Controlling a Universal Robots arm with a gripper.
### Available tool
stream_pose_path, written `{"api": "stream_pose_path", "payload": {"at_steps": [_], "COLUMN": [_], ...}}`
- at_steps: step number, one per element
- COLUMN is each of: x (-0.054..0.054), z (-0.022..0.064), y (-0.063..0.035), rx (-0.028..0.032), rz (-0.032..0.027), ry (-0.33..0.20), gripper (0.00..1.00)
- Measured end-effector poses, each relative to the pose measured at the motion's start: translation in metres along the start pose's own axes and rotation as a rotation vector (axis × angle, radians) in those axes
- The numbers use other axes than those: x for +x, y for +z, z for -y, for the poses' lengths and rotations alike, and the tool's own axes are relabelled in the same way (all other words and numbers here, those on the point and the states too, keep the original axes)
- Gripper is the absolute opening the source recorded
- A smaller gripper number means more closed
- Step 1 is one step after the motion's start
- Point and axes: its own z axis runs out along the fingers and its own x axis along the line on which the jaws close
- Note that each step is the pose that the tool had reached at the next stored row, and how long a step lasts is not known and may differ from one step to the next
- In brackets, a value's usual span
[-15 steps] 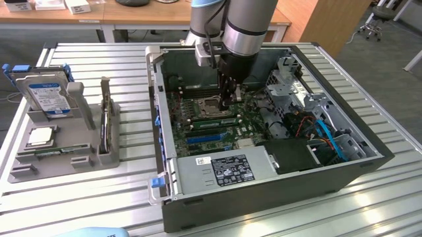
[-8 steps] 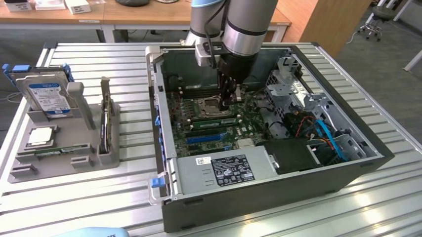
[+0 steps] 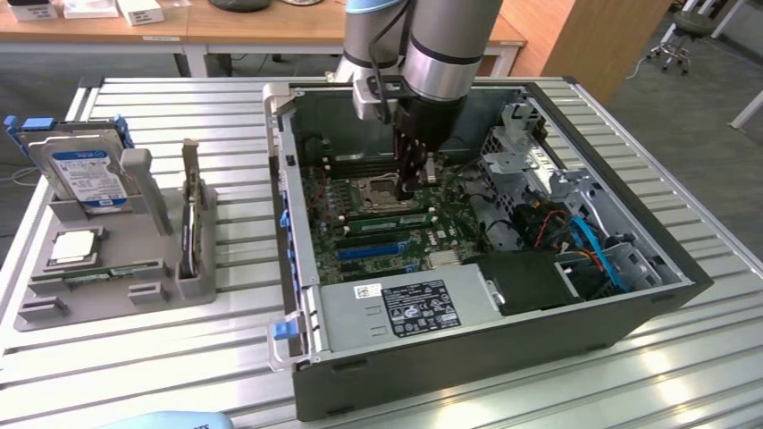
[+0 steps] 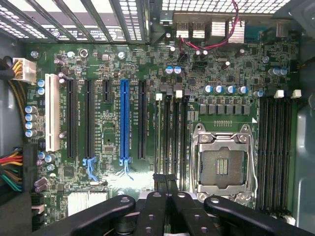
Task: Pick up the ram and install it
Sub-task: 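Press down the ram until it locks into place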
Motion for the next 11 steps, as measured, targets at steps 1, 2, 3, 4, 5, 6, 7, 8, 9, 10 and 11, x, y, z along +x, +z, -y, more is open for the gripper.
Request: {"api": "stream_pose_path", "payload": {"at_steps": [1, 2, 3, 4, 5, 6, 7, 8, 9, 10, 11], "x": [0.0000, 0.0000, 0.0000, 0.0000, 0.0000, 0.0000, 0.0000, 0.0000, 0.0000, 0.0000, 0.0000], "z": [0.0000, 0.0000, 0.0000, 0.0000, 0.0000, 0.0000, 0.0000, 0.0000, 0.0000, 0.0000, 0.0000], "y": [0.0001, 0.0001, 0.0002, 0.0002, 0.0003, 0.0003, 0.0004, 0.0004, 0.0004, 0.0005, 0.0006], "rx": [0.0001, 0.0002, 0.0003, 0.0004, 0.0006, 0.0007, 0.0008, 0.0010, 0.0011, 0.0012, 0.0015], "rz": [0.0002, 0.0004, 0.0008, 0.0009, 0.0012, 0.0015, 0.0018, 0.0019, 0.0023, 0.0026, 0.0034], "ry": [0.007, 0.016, 0.024, 0.033, 0.043, 0.053, 0.064, 0.076, 0.089, 0.102, 0.132], "gripper": [0.10, 0.10, 0.10, 0.10, 0.10, 0.10, 0.10, 0.10, 0.10, 0.10, 0.10]}}
